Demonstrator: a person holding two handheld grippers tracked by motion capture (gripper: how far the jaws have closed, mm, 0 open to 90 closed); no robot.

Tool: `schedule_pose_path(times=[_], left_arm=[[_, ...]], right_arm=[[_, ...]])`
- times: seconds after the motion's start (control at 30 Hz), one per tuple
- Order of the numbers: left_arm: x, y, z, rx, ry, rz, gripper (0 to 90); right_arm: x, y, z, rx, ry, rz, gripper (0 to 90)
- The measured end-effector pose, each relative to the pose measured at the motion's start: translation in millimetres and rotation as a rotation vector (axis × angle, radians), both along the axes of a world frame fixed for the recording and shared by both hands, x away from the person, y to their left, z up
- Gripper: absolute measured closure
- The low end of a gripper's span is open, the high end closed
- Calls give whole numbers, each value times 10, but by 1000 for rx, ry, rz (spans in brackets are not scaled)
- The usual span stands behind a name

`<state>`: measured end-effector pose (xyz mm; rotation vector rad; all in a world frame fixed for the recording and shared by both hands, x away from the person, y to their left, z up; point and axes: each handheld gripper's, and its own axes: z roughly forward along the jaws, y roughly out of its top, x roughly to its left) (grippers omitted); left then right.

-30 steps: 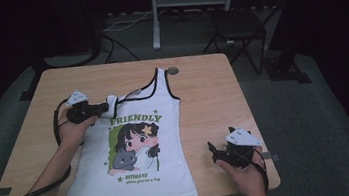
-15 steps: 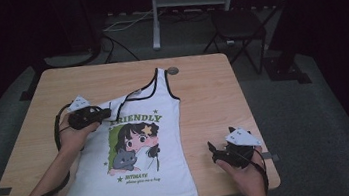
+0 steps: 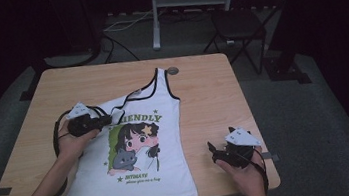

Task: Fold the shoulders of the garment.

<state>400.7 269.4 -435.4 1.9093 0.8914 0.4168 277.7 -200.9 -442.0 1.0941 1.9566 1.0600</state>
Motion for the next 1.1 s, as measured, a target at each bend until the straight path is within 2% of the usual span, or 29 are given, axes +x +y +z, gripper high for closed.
schedule_pose_path(times=[0.67,0.93,1.1], left_arm=[[-259,52,-19,10,13,-54,762],[-326,93,-13,27,32,-68,724],[-341,119,36,25,25,-68,699]], right_arm=[[1,7,-1,-5,1,-1,132],[3,7,-1,-10,3,-1,133],[3,8,-1,-11,3,-1,133]])
